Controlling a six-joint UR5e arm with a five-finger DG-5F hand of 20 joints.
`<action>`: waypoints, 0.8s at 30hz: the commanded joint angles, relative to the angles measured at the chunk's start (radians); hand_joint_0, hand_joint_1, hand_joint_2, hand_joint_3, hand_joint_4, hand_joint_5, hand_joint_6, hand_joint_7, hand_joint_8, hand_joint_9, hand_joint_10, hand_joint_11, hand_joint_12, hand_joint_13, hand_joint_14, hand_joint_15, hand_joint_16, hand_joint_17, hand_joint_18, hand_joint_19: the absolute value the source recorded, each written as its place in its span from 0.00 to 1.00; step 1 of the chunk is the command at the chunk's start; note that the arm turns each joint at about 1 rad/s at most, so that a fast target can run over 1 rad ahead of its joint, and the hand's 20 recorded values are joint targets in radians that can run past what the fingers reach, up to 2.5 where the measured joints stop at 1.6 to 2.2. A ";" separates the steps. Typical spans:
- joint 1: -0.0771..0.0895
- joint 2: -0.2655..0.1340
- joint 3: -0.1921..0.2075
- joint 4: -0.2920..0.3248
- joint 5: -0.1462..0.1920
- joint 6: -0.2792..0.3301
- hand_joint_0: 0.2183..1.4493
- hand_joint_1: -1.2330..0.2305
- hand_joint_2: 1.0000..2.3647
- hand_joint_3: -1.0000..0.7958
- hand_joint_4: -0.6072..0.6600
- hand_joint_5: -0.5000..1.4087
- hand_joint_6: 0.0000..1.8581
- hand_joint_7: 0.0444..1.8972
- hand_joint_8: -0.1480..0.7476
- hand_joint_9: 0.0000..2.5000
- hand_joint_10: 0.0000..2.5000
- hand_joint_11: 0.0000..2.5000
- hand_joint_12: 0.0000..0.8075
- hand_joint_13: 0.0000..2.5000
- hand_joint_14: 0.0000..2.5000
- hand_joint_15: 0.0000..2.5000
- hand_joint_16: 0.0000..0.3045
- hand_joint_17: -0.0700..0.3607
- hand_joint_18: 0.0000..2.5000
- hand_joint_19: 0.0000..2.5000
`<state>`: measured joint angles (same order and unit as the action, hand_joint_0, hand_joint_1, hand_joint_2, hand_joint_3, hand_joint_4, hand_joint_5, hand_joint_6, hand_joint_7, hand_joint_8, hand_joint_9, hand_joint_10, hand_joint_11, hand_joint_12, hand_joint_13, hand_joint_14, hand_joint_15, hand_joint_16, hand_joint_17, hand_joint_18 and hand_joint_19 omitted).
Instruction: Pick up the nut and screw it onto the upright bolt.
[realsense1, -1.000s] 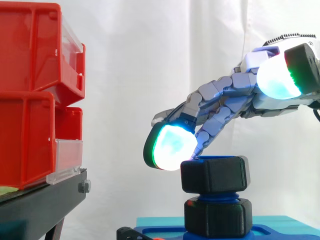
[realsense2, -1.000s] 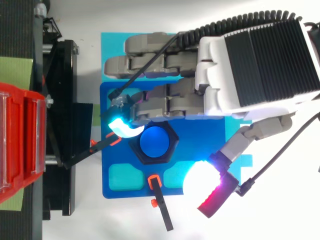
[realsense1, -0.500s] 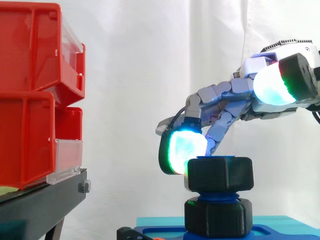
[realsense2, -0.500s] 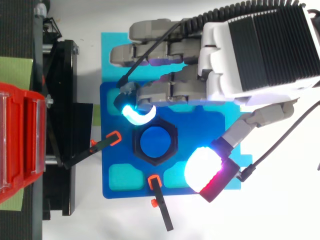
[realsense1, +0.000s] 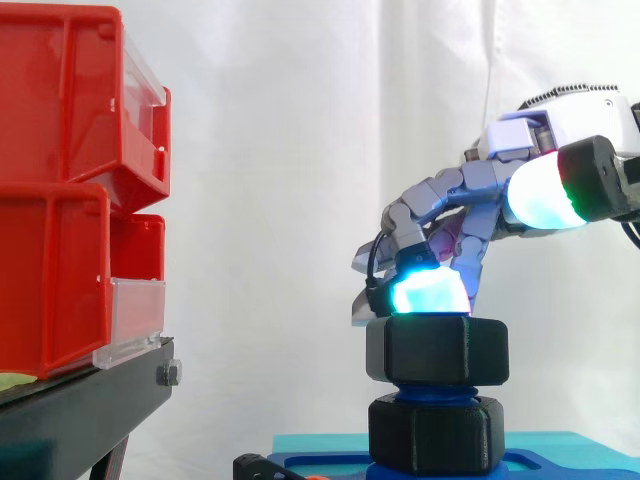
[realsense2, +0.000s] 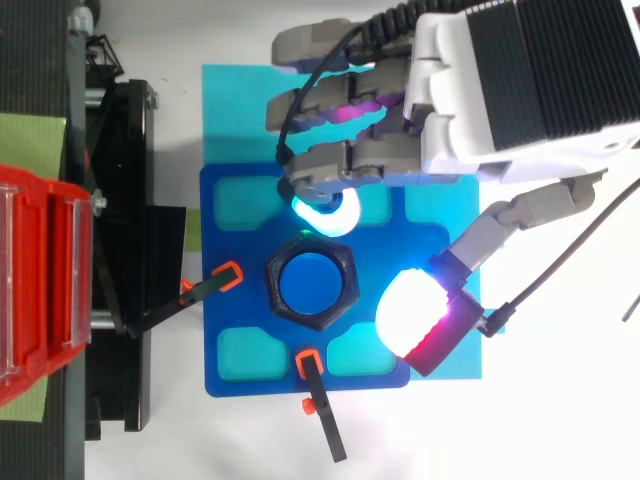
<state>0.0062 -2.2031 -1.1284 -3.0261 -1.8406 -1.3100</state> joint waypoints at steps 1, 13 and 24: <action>-0.003 0.000 0.026 -0.010 0.000 0.000 0.22 0.66 0.00 0.28 0.59 0.31 0.29 0.74 0.43 0.46 0.00 0.00 0.26 0.26 0.00 0.00 0.06 0.25 0.12 0.00; -0.005 -0.001 0.124 -0.094 -0.009 -0.026 0.21 0.71 0.00 0.28 0.66 0.25 0.27 0.58 0.46 0.38 0.00 0.00 0.34 0.20 0.00 0.00 0.08 0.30 0.06 0.00; 0.023 -0.001 0.030 0.075 -0.016 0.020 0.20 0.72 0.00 0.28 0.67 0.21 0.27 0.33 0.43 0.29 0.00 0.00 0.33 0.12 0.00 0.00 0.08 0.30 0.00 0.00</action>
<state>0.0193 -2.2046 -1.0709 -3.0053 -1.8628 -1.3106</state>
